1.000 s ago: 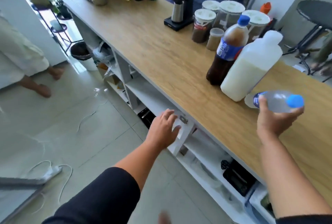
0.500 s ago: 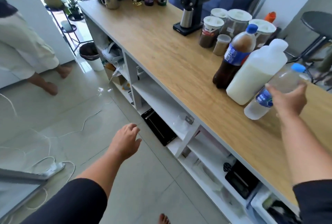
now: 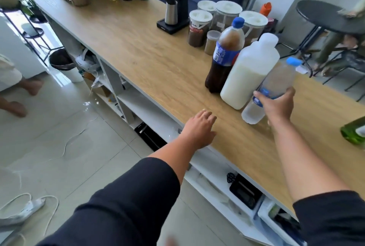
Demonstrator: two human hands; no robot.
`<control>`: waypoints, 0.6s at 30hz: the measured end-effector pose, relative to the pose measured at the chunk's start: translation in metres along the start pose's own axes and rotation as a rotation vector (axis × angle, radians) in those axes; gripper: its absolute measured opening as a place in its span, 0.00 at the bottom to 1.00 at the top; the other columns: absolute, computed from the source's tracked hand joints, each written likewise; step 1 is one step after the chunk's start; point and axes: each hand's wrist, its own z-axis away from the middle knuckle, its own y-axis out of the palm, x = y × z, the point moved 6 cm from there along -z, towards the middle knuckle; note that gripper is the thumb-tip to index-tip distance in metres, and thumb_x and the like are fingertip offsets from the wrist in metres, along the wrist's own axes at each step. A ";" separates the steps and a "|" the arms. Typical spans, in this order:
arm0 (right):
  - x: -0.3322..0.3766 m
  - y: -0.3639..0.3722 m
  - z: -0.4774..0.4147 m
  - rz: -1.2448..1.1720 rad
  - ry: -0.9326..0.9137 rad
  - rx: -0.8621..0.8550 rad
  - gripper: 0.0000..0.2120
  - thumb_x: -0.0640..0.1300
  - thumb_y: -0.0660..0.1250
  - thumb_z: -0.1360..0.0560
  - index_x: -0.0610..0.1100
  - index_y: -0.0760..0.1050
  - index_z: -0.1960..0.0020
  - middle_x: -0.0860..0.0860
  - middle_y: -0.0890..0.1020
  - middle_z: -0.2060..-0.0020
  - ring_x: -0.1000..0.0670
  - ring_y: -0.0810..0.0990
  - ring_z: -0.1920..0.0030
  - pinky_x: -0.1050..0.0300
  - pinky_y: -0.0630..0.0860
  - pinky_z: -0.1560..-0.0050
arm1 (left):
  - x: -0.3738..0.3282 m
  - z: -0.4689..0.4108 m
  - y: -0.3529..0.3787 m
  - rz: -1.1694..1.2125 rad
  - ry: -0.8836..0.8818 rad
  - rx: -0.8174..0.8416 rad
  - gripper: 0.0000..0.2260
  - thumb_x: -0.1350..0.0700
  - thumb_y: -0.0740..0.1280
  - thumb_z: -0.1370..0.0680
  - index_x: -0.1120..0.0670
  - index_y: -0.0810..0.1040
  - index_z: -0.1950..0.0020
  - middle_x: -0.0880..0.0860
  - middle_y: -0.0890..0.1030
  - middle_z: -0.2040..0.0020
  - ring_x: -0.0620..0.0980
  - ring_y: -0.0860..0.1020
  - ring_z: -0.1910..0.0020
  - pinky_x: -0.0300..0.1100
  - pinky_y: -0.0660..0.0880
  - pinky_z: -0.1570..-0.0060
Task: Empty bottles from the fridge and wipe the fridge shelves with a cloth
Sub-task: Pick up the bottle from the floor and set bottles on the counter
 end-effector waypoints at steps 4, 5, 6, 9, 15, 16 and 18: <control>-0.013 0.002 -0.006 -0.032 0.024 -0.015 0.43 0.54 0.80 0.45 0.46 0.68 0.35 0.51 0.81 0.44 0.51 0.80 0.48 0.58 0.77 0.47 | -0.007 -0.015 0.035 -0.071 -0.103 0.233 0.37 0.38 0.58 0.22 0.52 0.44 0.21 0.57 0.42 0.21 0.60 0.39 0.23 0.62 0.45 0.26; -0.014 0.001 -0.008 -0.035 0.020 -0.026 0.41 0.53 0.79 0.46 0.46 0.69 0.36 0.52 0.81 0.46 0.51 0.80 0.49 0.58 0.77 0.49 | -0.005 -0.015 0.043 -0.079 -0.127 0.270 0.38 0.36 0.56 0.23 0.51 0.42 0.21 0.57 0.39 0.21 0.61 0.37 0.24 0.62 0.42 0.27; -0.014 0.000 -0.008 -0.038 0.014 -0.033 0.39 0.54 0.78 0.46 0.46 0.70 0.38 0.53 0.81 0.48 0.52 0.81 0.51 0.59 0.77 0.50 | -0.002 -0.015 0.049 -0.089 -0.140 0.293 0.39 0.35 0.55 0.23 0.51 0.40 0.22 0.57 0.37 0.22 0.60 0.35 0.24 0.61 0.39 0.27; -0.020 -0.002 -0.010 -0.056 0.053 -0.021 0.33 0.56 0.77 0.47 0.48 0.75 0.44 0.55 0.82 0.54 0.54 0.81 0.56 0.62 0.75 0.57 | 0.005 -0.013 0.058 -0.068 -0.145 0.313 0.39 0.32 0.51 0.24 0.48 0.36 0.22 0.54 0.32 0.23 0.57 0.30 0.26 0.58 0.34 0.27; -0.061 0.018 0.002 0.111 0.353 0.196 0.24 0.54 0.77 0.45 0.42 0.82 0.53 0.47 0.85 0.59 0.48 0.84 0.60 0.57 0.79 0.61 | 0.011 -0.015 0.064 -0.073 -0.151 0.394 0.39 0.30 0.50 0.24 0.46 0.33 0.24 0.52 0.28 0.25 0.55 0.26 0.28 0.57 0.30 0.28; -0.066 0.021 0.007 0.143 0.372 0.215 0.24 0.55 0.76 0.44 0.41 0.82 0.53 0.46 0.85 0.59 0.47 0.84 0.61 0.57 0.78 0.62 | 0.011 -0.016 0.064 -0.070 -0.148 0.399 0.39 0.31 0.50 0.24 0.46 0.33 0.24 0.52 0.28 0.25 0.55 0.26 0.28 0.57 0.30 0.28; -0.068 0.024 0.015 0.154 0.374 0.225 0.27 0.61 0.75 0.43 0.42 0.81 0.54 0.47 0.84 0.60 0.48 0.83 0.62 0.59 0.75 0.65 | 0.012 -0.016 0.064 -0.063 -0.141 0.395 0.39 0.31 0.50 0.24 0.46 0.33 0.24 0.52 0.28 0.25 0.55 0.26 0.28 0.56 0.30 0.29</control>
